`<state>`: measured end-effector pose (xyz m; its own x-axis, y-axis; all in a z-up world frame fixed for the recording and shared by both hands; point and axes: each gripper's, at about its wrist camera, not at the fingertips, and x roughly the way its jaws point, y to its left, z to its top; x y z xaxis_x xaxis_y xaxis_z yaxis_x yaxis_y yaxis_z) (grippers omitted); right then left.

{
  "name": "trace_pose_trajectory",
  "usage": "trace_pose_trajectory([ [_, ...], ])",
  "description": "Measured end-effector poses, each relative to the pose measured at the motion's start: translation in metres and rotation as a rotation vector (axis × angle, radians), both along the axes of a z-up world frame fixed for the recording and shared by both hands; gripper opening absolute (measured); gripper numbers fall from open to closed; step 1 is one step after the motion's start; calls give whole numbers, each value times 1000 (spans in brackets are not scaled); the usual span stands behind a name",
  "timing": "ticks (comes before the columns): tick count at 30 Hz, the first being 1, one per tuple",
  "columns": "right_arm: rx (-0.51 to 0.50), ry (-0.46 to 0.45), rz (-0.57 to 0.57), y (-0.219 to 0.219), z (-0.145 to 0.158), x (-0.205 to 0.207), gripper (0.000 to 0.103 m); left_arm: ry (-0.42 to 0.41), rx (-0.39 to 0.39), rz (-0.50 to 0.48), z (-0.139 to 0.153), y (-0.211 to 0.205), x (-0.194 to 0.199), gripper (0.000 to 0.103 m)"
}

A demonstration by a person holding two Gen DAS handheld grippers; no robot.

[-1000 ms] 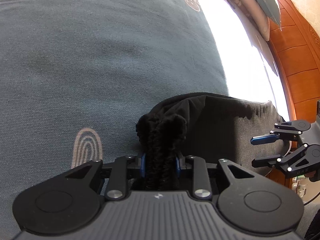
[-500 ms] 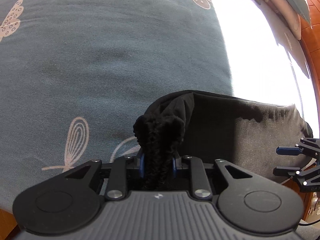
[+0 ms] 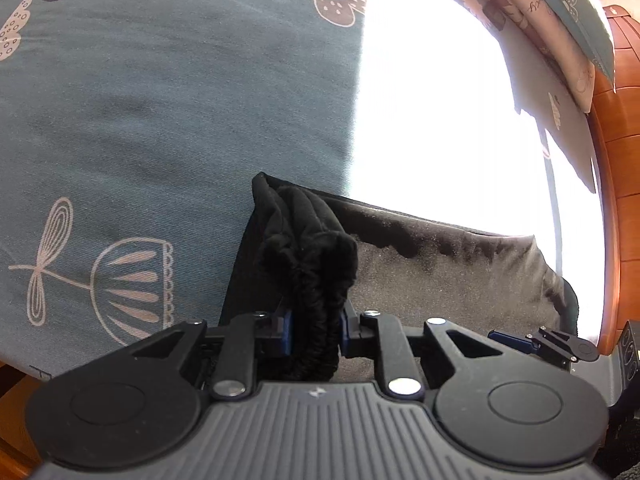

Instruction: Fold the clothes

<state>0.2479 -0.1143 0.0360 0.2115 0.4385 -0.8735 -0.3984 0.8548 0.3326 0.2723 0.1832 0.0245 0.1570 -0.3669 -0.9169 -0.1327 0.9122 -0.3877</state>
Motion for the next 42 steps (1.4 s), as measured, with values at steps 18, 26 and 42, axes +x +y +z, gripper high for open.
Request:
trace_pose_trajectory([
  [18,-61,-32,-18,-44,-9,-27,58,43,-118,-56,-10,-91,8,19],
  [26,-82,-21,-71,-66,-13,-29,59,87,-160,-102,-28,-130,7,19],
  [42,-128,1,-155,-96,-19,-31,59,116,-221,-78,-67,-182,15,19],
])
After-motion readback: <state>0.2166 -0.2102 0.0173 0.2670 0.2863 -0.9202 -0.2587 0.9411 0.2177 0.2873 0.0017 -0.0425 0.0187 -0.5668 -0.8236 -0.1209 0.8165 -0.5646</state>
